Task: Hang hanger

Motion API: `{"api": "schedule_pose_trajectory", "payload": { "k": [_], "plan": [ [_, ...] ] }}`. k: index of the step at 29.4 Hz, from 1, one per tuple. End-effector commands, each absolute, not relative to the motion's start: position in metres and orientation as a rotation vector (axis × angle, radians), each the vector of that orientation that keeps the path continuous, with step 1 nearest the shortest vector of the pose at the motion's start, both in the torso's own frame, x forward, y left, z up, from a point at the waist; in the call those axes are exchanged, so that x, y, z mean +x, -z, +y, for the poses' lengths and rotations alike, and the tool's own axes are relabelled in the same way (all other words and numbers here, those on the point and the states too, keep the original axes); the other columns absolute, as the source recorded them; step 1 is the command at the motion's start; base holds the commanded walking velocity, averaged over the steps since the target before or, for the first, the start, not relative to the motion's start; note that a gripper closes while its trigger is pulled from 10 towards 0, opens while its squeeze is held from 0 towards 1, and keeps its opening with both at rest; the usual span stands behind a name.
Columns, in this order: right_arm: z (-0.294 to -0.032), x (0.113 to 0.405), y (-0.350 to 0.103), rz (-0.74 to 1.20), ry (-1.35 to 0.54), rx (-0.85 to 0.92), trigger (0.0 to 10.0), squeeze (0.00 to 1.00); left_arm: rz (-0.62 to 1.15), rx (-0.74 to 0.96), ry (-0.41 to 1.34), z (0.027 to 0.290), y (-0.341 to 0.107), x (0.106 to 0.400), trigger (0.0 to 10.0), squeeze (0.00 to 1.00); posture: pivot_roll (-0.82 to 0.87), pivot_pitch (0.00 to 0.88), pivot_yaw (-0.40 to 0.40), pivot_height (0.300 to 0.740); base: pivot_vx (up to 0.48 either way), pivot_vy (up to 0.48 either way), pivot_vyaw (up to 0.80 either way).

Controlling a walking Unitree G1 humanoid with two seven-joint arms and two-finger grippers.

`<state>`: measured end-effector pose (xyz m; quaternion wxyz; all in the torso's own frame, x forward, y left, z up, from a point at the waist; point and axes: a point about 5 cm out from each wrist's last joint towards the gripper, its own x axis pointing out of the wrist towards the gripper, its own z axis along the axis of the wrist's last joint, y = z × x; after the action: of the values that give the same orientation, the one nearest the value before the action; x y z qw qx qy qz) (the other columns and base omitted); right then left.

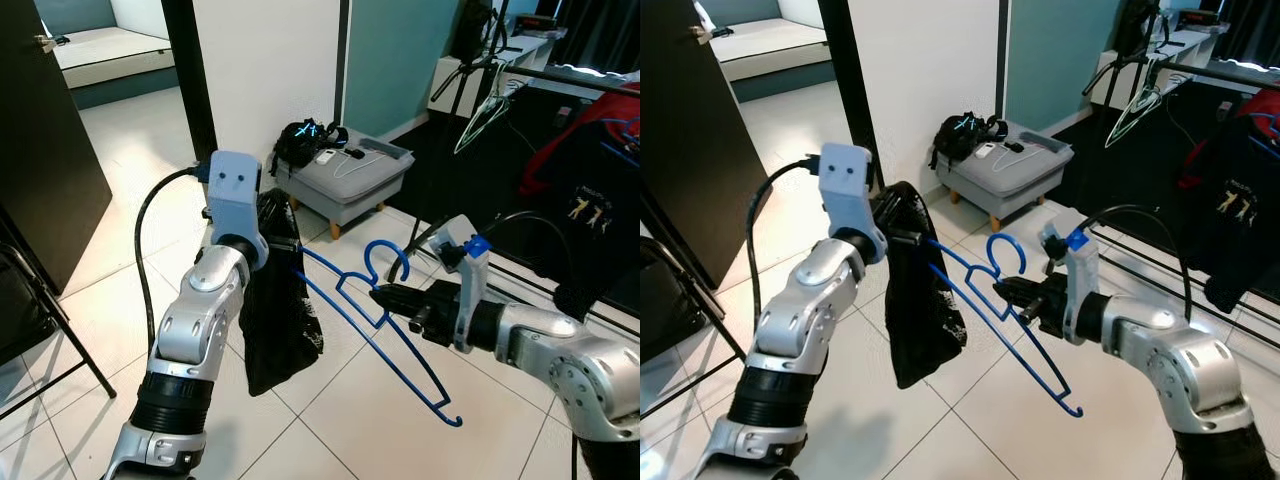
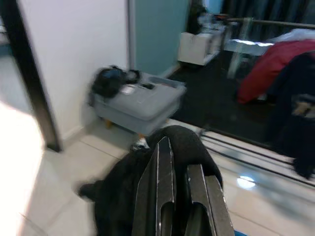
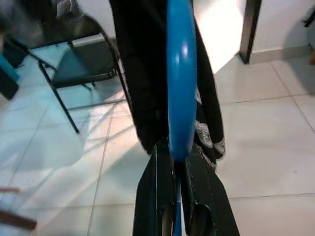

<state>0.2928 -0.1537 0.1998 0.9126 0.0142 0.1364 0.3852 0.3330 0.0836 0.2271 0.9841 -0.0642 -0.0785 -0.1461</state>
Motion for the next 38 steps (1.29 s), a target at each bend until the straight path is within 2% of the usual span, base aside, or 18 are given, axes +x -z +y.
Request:
{"api": "schedule_pose_trajectory", "payload": {
  "k": [1,4,9,19,20,24,27,31,32,35,36,38],
  "plan": [
    [-0.147,0.304,-0.210,0.208,-0.763,0.025,10.0,0.00,-0.176,-0.184,0.404,0.060,-0.235,0.322,10.0,0.00,-0.01,0.023,0.009,0.735,0.000,0.000,0.00],
    [-0.142,0.315,-0.217,0.169,-0.734,0.038,10.0,0.00,-0.149,-0.234,0.459,0.046,-0.234,0.316,10.0,0.00,-0.01,0.023,0.006,0.735,0.000,0.000,0.00],
    [-0.137,0.327,-0.228,0.112,-0.684,0.045,10.0,0.00,-0.098,-0.217,0.479,0.035,-0.225,0.311,10.0,0.00,0.00,0.024,0.004,0.735,0.000,0.000,0.00],
    [-0.122,0.327,-0.216,0.125,-0.660,-0.022,10.0,0.00,-0.041,-0.285,0.412,0.038,-0.224,0.315,10.0,0.00,0.00,0.027,0.004,0.735,0.000,0.000,0.00],
    [-0.119,0.330,-0.212,0.117,-0.614,-0.026,10.0,0.00,-0.040,-0.347,0.433,0.035,-0.231,0.315,10.0,0.00,0.00,0.027,0.004,0.735,0.000,0.000,0.00],
    [-0.117,0.335,-0.214,0.087,-0.567,-0.029,10.0,0.00,-0.030,-0.388,0.485,0.024,-0.235,0.310,10.0,0.00,-0.01,0.028,0.009,0.735,0.000,0.000,0.00],
    [-0.109,0.342,-0.225,0.020,-0.545,0.007,10.0,0.00,0.024,-0.361,0.607,-0.002,-0.229,0.295,10.0,0.00,-0.01,0.026,0.009,0.735,0.000,0.000,0.00],
    [-0.107,0.344,-0.232,-0.016,-0.532,0.018,10.0,0.00,0.054,-0.332,0.687,-0.010,-0.221,0.286,10.0,0.00,-0.01,0.027,0.006,0.735,0.000,0.000,0.00],
    [-0.109,0.346,-0.236,-0.038,-0.518,0.033,10.0,0.00,0.070,-0.325,0.724,-0.011,-0.218,0.282,10.0,0.47,-0.01,0.028,0.005,0.735,0.000,0.000,0.00],
    [-0.110,0.348,-0.241,-0.065,-0.498,0.053,10.0,0.00,0.089,-0.320,0.764,-0.011,-0.214,0.277,10.0,0.47,-0.01,0.028,0.005,0.735,0.000,0.000,0.00],
    [-0.114,0.351,-0.245,-0.086,-0.484,0.063,10.0,0.00,0.105,-0.311,0.800,-0.009,-0.210,0.272,10.0,1.00,-0.01,0.029,0.005,0.735,0.000,0.000,0.00],
    [-0.117,0.353,-0.249,-0.104,-0.474,0.073,10.0,0.00,0.119,-0.300,0.837,-0.008,-0.207,0.267,10.0,1.00,0.00,0.028,0.004,0.735,0.000,0.000,0.00]
  ]
}}
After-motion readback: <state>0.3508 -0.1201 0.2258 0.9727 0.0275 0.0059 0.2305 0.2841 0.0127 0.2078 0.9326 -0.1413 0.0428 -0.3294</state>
